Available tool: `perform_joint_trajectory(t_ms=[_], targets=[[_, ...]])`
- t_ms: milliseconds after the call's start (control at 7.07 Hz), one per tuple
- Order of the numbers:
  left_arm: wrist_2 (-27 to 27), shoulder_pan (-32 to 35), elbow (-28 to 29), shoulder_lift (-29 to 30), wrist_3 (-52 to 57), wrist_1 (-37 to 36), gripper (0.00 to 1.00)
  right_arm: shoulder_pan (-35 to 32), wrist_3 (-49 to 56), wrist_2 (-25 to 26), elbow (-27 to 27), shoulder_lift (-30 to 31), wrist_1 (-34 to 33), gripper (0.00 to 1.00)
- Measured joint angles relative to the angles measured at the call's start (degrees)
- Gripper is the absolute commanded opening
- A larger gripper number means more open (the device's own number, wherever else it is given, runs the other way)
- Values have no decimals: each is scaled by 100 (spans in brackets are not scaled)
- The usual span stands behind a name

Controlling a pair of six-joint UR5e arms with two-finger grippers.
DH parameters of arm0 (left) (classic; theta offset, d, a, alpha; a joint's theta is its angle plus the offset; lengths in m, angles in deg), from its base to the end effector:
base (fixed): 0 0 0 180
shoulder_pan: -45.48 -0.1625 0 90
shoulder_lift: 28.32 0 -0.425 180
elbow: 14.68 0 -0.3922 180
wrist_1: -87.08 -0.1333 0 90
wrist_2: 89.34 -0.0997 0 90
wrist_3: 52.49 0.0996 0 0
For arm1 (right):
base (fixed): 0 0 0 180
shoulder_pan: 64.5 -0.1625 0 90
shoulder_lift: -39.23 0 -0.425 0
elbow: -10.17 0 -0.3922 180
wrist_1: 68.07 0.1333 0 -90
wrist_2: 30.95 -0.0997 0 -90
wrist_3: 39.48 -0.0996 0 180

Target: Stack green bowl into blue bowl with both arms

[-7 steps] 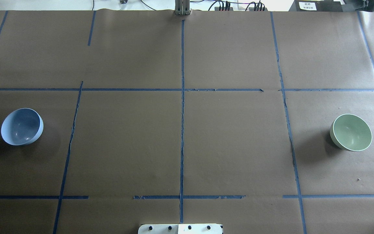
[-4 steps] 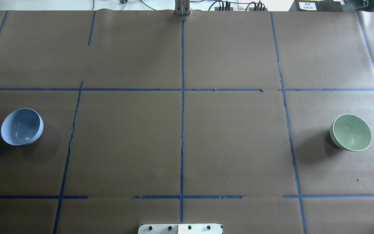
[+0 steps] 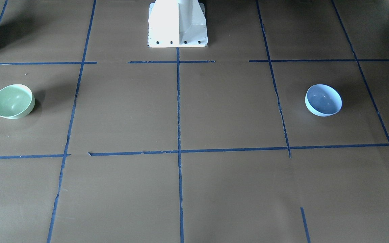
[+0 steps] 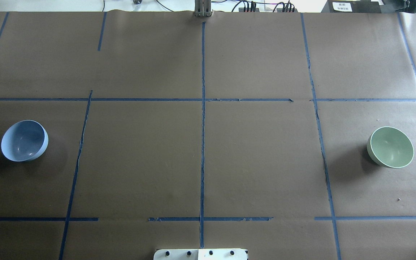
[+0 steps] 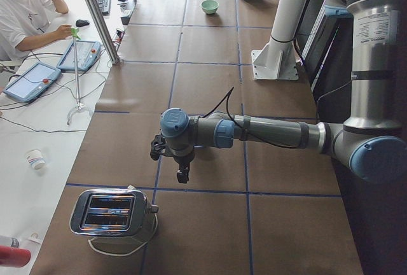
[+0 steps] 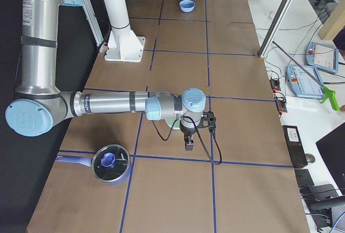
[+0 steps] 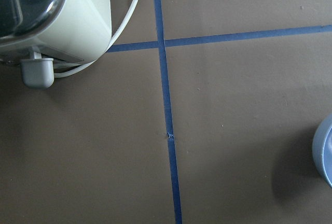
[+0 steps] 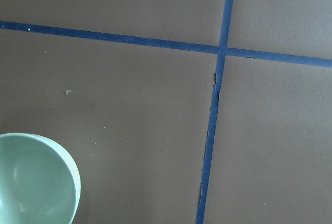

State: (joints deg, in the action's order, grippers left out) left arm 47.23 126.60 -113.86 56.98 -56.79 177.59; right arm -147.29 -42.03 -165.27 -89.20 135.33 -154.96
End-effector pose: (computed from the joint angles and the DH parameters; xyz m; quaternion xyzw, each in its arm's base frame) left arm 0.0110 -0.4653 0.6150 -0.0056 0.3969 0.0539 0.9163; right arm 0.0063 -0.4578 0.6225 0.0193 -0.3796 -0.0586 0.9231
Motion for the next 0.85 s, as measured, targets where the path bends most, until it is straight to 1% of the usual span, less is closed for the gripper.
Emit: perform_joint_trajectory(t_ms=[283,425,566,708,849], targets=[[-31,-960,85,-12,-1930,1326,100,26,-18,-68,163,2,333,100],[-54,-1344,221,-28,-2695,2000,100,34,-7,-196,207,9,388,100],[-60,-1609,481,-24,-3197,2672,100,49,5,-295,228,17,411,100],[-56,-1803,733,1,-3530,3175,98,83,14,-336,231,20,420,100],[-53,-1968,921,42,-3769,3482,74,124,22,-351,233,22,425,100]])
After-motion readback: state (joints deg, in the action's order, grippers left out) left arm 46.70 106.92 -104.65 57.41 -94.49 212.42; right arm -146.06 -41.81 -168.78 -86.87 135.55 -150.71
